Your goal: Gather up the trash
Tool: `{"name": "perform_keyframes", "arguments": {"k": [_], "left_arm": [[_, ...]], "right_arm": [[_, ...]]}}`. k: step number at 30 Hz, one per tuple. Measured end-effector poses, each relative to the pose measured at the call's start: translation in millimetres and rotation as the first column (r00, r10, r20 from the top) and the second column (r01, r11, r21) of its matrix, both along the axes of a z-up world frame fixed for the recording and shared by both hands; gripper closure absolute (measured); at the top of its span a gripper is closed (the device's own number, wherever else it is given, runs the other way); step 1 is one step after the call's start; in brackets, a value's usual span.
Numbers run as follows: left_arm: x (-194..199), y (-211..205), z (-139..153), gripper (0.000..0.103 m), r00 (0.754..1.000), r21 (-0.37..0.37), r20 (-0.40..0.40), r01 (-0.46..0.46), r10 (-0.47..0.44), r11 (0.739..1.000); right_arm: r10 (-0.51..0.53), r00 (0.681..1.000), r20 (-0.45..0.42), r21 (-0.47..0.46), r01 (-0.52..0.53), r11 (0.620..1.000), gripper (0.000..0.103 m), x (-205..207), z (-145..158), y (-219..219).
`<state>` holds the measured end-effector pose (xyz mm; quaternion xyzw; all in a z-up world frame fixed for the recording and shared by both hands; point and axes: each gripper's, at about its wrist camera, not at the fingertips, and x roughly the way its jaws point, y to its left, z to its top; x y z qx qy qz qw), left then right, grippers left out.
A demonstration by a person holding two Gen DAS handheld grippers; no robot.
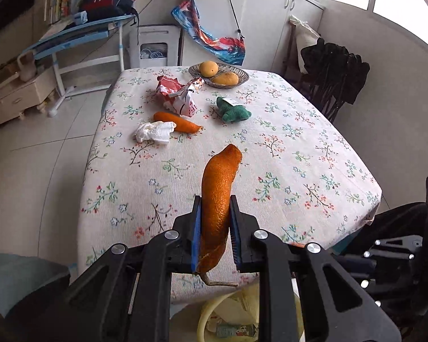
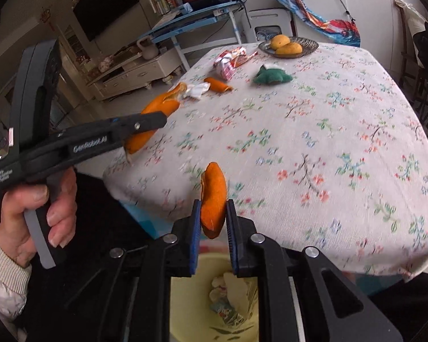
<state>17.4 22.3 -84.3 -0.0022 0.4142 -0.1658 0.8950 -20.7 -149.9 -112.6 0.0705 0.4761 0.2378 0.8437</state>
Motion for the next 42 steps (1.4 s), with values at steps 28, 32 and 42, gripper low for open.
{"name": "perform_keyframes", "arguments": {"k": [28, 32, 42], "left_arm": [[-28.1, -9.0, 3.2, 0.029, 0.997, 0.156, -0.028, -0.071, 0.077, 0.985], [52.3, -14.7, -9.7, 0.029, 0.993, 0.206, -0.030, -0.102, 0.111, 0.973], [183.3, -29.6, -59.8, 0.019, 0.990, 0.227, -0.069, -0.105, 0.124, 0.968]], "right_arm": [[-0.283, 0.932, 0.227, 0.025, 0.285, 0.958, 0.037, 46.6, 53.7, -67.9], [-0.313, 0.917, 0.249, 0.076, 0.303, 0.950, 0.035, 49.5, 50.7, -73.7], [-0.364, 0.911, 0.192, 0.116, 0.347, 0.931, 0.034, 74.7, 32.9, -87.0]]}}
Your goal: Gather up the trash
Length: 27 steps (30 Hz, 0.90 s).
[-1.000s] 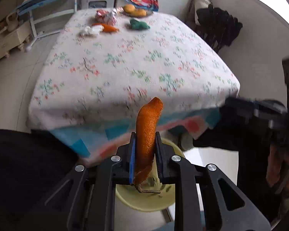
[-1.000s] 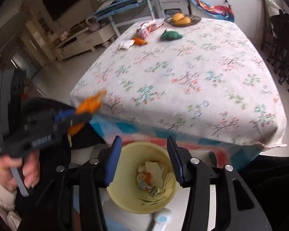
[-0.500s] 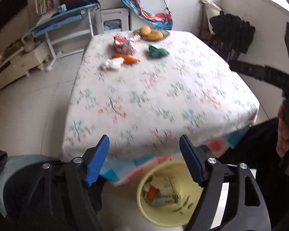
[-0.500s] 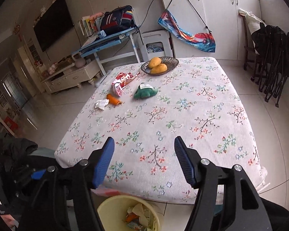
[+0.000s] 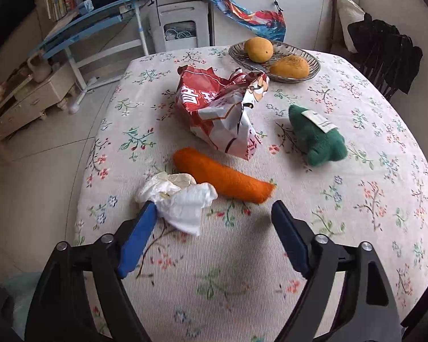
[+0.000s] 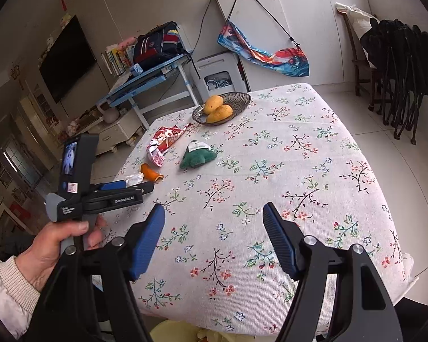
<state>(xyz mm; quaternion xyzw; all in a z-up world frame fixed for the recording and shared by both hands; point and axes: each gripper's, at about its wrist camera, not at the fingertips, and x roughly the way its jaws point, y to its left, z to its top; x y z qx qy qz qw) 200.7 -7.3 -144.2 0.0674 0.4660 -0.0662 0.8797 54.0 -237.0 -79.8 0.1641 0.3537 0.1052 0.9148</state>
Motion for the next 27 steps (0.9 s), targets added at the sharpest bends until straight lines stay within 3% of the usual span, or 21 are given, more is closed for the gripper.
{"name": "perform_keyframes", "arguments": {"k": [2, 4, 15, 27], "left_arm": [[13.5, -2.6, -5.6, 0.009, 1.000, -0.011, 0.000, 0.002, -0.002, 1.000], [24.7, -2.7, -7.1, 0.007, 1.000, -0.017, 0.002, -0.004, 0.004, 1.000], [32.0, -0.8, -10.1, 0.007, 1.000, -0.021, -0.003, -0.004, 0.004, 1.000], [32.9, -1.6, -10.4, 0.007, 1.000, -0.021, -0.003, -0.004, 0.004, 1.000]], "right_arm": [[0.001, 1.000, -0.007, 0.016, 0.000, 1.000, 0.034, 2.9, -2.2, 1.1], [0.014, 1.000, -0.013, 0.020, -0.014, 1.000, 0.034, 3.8, -4.0, 5.0], [0.034, 0.999, -0.038, 0.008, -0.034, 0.999, 0.034, 0.3, -12.3, 16.3], [0.086, 0.996, 0.022, -0.073, -0.084, 0.994, 0.029, -19.2, -2.9, 38.8]]}}
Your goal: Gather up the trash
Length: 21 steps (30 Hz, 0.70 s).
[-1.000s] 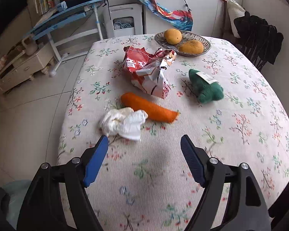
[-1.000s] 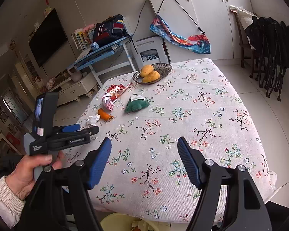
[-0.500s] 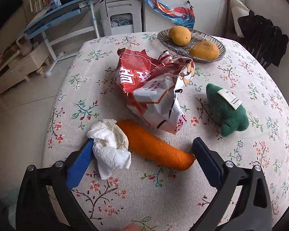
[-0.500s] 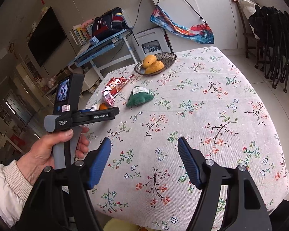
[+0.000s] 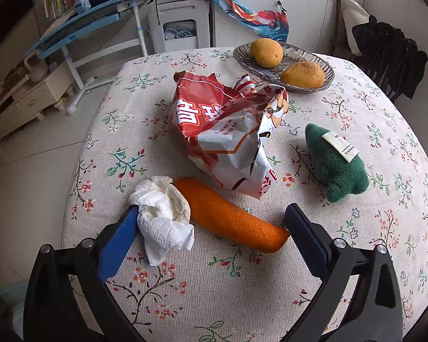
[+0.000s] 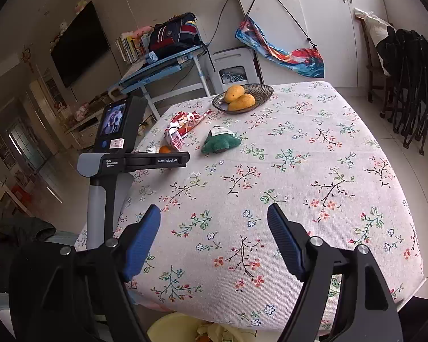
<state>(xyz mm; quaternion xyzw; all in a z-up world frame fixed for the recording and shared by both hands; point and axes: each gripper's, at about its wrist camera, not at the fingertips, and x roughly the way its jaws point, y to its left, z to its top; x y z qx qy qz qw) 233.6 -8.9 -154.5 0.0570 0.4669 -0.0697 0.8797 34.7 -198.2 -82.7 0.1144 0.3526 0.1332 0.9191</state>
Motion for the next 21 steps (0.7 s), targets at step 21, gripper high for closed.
{"name": "perform_keyframes", "arguments": {"k": [21], "left_arm": [[-0.3, 0.2, 0.1, 0.007, 1.000, 0.000, 0.001, 0.000, 0.000, 1.000]], "right_arm": [[-0.011, 1.000, 0.011, -0.144, 0.013, 0.990, 0.029, -3.7, -12.7, 21.0]]}}
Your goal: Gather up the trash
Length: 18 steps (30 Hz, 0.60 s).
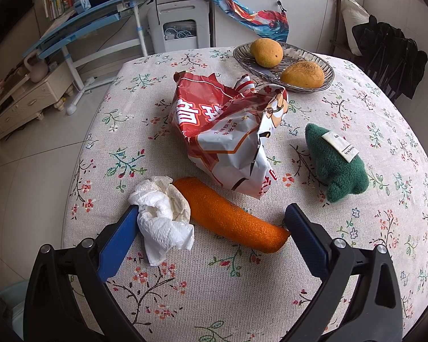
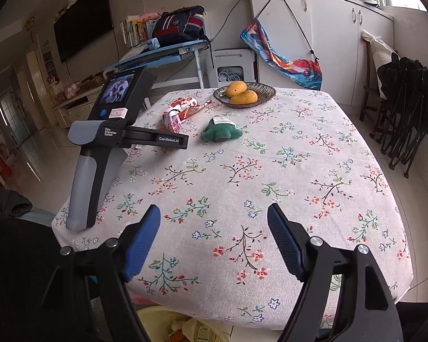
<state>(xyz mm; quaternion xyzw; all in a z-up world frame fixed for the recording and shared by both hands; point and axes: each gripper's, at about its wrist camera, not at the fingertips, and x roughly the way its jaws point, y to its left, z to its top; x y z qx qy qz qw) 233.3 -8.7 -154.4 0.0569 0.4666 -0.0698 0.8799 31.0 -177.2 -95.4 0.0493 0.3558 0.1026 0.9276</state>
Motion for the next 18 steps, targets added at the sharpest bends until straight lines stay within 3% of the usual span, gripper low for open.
{"name": "perform_keyframes", "arguments": {"k": [18], "left_arm": [[-0.1, 0.2, 0.1, 0.007, 1.000, 0.000, 0.000, 0.000, 0.000, 1.000]], "right_arm": [[0.014, 1.000, 0.022, 0.046, -0.015, 0.999, 0.029, 0.1, 5.7, -1.9]]}}
